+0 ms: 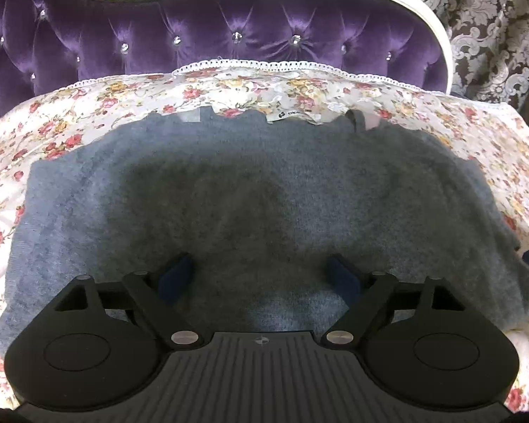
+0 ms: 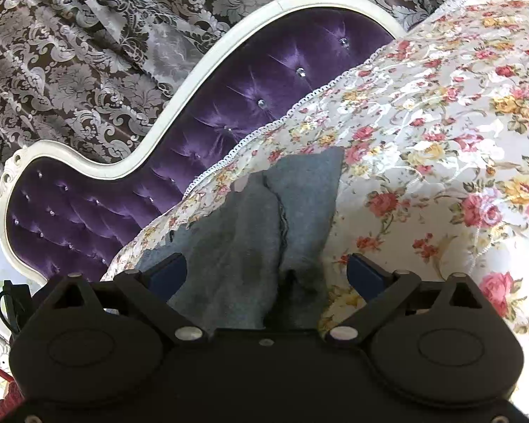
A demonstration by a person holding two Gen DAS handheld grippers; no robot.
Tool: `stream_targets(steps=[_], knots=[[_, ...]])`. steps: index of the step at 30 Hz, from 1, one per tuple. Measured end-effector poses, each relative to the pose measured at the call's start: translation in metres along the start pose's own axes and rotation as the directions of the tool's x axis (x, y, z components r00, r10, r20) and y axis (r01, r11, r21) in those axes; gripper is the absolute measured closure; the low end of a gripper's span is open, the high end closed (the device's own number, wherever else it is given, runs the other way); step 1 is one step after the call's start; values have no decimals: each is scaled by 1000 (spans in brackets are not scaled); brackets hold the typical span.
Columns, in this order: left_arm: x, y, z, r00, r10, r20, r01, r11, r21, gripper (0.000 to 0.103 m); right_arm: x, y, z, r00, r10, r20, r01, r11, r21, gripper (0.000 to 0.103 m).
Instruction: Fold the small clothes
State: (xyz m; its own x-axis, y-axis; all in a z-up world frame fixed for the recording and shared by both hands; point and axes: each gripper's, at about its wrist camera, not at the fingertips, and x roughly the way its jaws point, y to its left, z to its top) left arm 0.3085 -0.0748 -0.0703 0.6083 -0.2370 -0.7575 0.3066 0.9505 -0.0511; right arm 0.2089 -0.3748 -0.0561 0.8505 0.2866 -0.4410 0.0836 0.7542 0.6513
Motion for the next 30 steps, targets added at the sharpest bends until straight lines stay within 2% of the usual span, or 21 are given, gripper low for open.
stream_targets(steps=[4, 10, 15, 23, 30], knots=[[-1, 1, -3, 1000, -4, 4, 4, 1000, -13, 19, 4, -4, -2, 1000, 2, -14, -2, 1000, 18, 2], [0, 2, -2, 1000, -11, -8, 11, 1000, -15, 18, 11, -9, -2, 998, 49, -30, -47, 997, 60, 0], [1, 3, -1, 1000, -22, -13, 22, 1000, -12, 18, 21, -7, 5, 994, 78, -77, -73, 995, 63, 0], [1, 4, -3, 1000, -26, -5, 26, 1000, -16, 18, 59, 2, 26, 964, 154, -217, -137, 987, 89, 0], [-1, 5, -3, 999, -38, 4, 38, 999, -21, 18, 87, 12, 33, 944, 183, -276, -169, 983, 73, 0]])
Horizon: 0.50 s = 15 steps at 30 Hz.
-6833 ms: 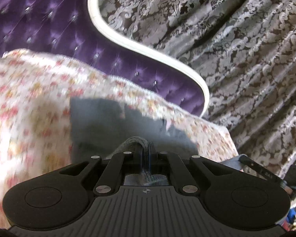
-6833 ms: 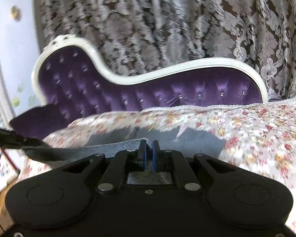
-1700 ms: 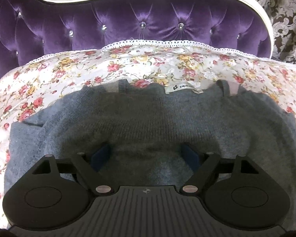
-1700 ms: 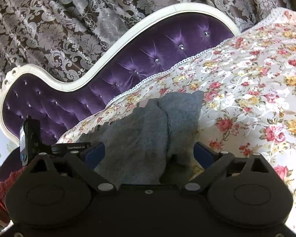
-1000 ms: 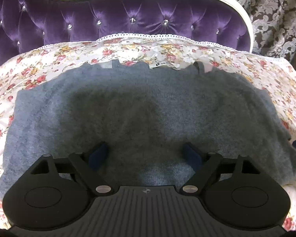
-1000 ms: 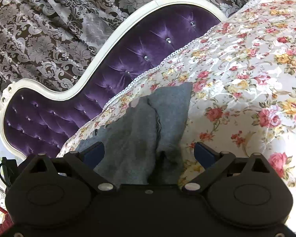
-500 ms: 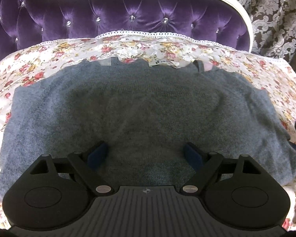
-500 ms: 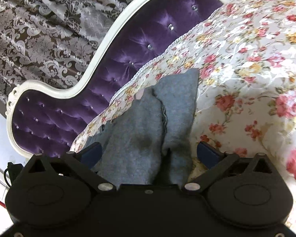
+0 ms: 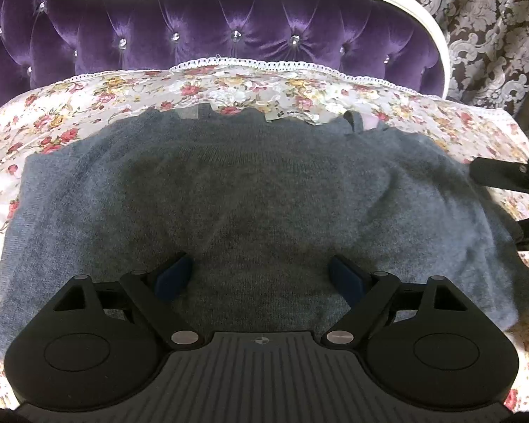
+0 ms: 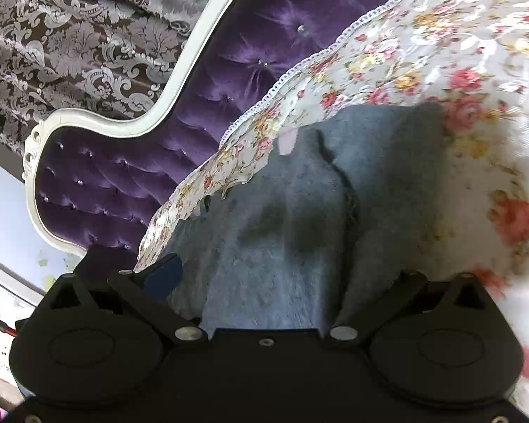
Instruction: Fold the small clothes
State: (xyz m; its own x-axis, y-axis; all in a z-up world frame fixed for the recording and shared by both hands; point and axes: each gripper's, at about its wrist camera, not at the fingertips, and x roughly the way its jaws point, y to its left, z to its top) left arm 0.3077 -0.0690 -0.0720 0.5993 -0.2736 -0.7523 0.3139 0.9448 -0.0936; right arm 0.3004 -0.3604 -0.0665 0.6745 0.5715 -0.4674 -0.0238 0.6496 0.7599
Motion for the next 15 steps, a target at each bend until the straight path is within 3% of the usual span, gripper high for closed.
stream_targets(steps=[4, 6, 8, 9, 11, 15], knots=[[-6, 8, 1, 999, -41, 19, 42, 999, -32, 18, -5, -1, -3, 1000, -2, 3, 2, 1000, 0, 6], [-15, 17, 2, 997, -72, 23, 74, 994, -85, 20, -9, 1, -5, 999, -50, 3, 50, 999, -12, 29], [-27, 29, 1, 995, -95, 38, 100, 983, -155, 21, -11, 4, -5, 995, -97, 1, 97, 995, -28, 45], [-35, 36, -1, 994, -98, 50, 106, 978, -182, 21, -12, 6, -6, 993, -118, 1, 118, 992, -42, 56], [-52, 46, -7, 995, -66, 75, 79, 978, -192, 21, -13, 11, -6, 988, -156, 13, 157, 985, -66, 69], [-75, 65, -29, 996, 9, 88, 3, 990, -143, 21, -15, 31, -4, 976, -215, 45, 218, 970, -106, 70]])
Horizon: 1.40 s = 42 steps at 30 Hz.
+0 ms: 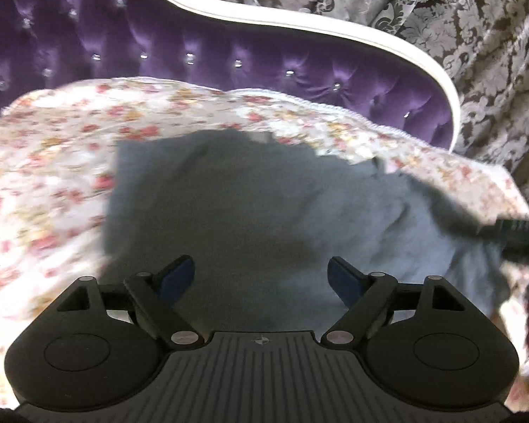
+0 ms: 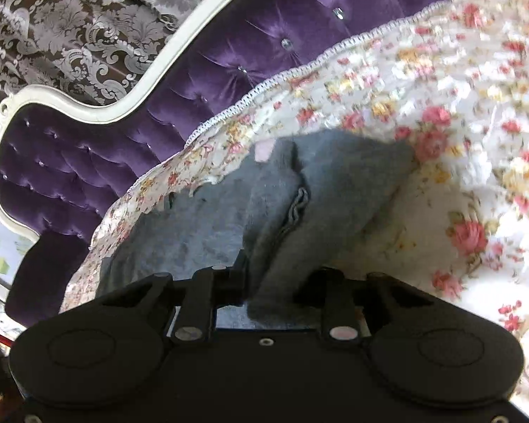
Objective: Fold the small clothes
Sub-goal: 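Grasp the sweater side with the right gripper and fold it inward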
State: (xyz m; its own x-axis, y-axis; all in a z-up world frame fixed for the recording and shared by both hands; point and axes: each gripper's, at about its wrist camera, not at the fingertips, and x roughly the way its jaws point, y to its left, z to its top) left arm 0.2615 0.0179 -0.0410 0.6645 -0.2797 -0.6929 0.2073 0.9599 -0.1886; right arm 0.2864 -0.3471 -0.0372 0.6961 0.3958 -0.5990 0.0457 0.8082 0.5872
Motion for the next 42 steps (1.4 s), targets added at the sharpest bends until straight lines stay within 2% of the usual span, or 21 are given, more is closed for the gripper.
stream_targets(steps=[3, 5, 13, 19, 25, 26, 28, 30, 33, 36, 39, 42], knots=[[-16, 21, -17, 1000, 14, 18, -14, 1000, -18, 21, -1, 28, 7, 998, -68, 3, 68, 995, -71, 71], [-24, 30, -22, 999, 23, 28, -22, 999, -30, 21, 0, 48, 11, 997, -80, 1, 79, 992, -103, 71], [-47, 58, -37, 999, 11, 47, -9, 999, -43, 21, 31, 149, 17, 998, -31, -51, 17, 968, -250, 72], [-53, 81, -44, 998, 20, 51, -15, 996, -84, 21, 90, 218, -8, 991, -9, -133, -38, 938, -344, 74], [-54, 99, -52, 999, 23, 33, -19, 993, -116, 21, 144, 266, -41, 978, -69, -199, -30, 890, -455, 74], [-54, 101, -53, 999, 23, 32, -19, 993, -119, 21, 150, 273, -47, 976, -89, -199, -19, 873, -487, 73], [-55, 103, -55, 999, 17, 29, -13, 992, -124, 21, 156, 283, -57, 971, -110, -211, -21, 845, -535, 60], [-56, 105, -55, 1000, 7, 26, -4, 992, -129, 21, 157, 288, -60, 967, -60, -246, -82, 844, -530, 39], [-56, 106, -54, 1000, 4, 22, -1, 991, -131, 21, 141, 293, -53, 954, 102, -280, -230, 851, -472, 38], [-59, 105, -51, 1000, 3, 27, 0, 992, -124, 21, 115, 295, -39, 942, 224, -251, -317, 842, -437, 38], [-64, 104, -45, 999, -10, 34, 14, 994, -111, 21, 84, 288, -23, 944, 272, -186, -327, 838, -437, 34], [-68, 102, -30, 998, -12, 54, 16, 997, -80, 21, 56, 269, -16, 967, 234, -95, -251, 841, -479, 27]])
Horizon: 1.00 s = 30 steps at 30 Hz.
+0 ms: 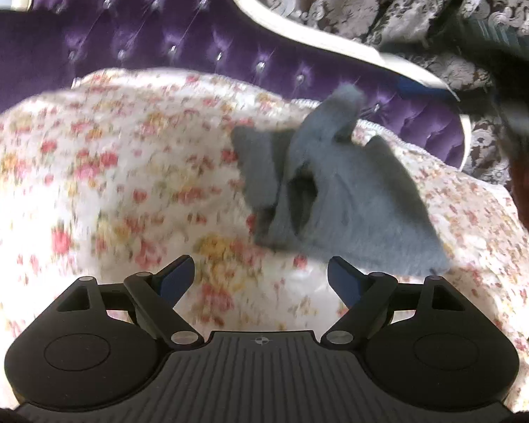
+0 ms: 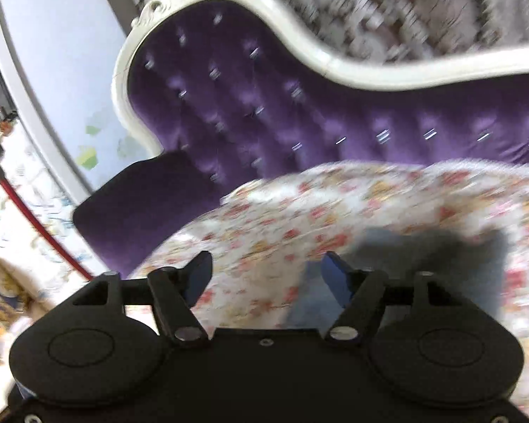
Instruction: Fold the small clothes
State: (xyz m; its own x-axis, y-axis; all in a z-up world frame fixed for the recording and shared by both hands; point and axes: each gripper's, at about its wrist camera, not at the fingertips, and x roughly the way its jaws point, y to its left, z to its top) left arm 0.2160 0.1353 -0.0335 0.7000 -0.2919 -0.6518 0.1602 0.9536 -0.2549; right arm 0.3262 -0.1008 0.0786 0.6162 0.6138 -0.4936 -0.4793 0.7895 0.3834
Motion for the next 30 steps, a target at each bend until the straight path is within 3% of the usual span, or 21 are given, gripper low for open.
stream_targets(steps=[4, 8, 11, 13, 16, 18, 26, 30], knots=[[1, -6, 27, 999, -5, 34, 4, 1000, 30, 21, -26, -13, -23, 992, -119, 44, 121, 991, -64, 25], [12, -6, 58, 999, -11, 44, 9, 999, 44, 21, -34, -16, -55, 980, -194, 49, 199, 973, -120, 15], [28, -1, 82, 999, -31, 22, 31, 999, 15, 21, -30, 1, -78, 960, -271, 71, 280, 933, -224, 5], [38, 2, 94, 999, -49, -1, 49, 999, -13, 21, -25, 20, -94, 936, -332, 114, 351, 885, -305, 5], [53, 1, 105, 998, -57, -30, 57, 998, -22, 21, -14, 47, -114, 938, -316, 139, 345, 827, -444, 10], [59, -1, 108, 998, -51, -41, 50, 999, -17, 21, -4, 62, -124, 949, -280, 143, 314, 804, -505, 26], [75, 4, 106, 994, -68, -85, 64, 997, -44, 20, 42, 88, -151, 949, -277, 148, 304, 696, -650, 36], [79, 7, 106, 992, -85, -92, 78, 994, -73, 20, 56, 85, -156, 936, -336, 105, 312, 655, -688, 62]])
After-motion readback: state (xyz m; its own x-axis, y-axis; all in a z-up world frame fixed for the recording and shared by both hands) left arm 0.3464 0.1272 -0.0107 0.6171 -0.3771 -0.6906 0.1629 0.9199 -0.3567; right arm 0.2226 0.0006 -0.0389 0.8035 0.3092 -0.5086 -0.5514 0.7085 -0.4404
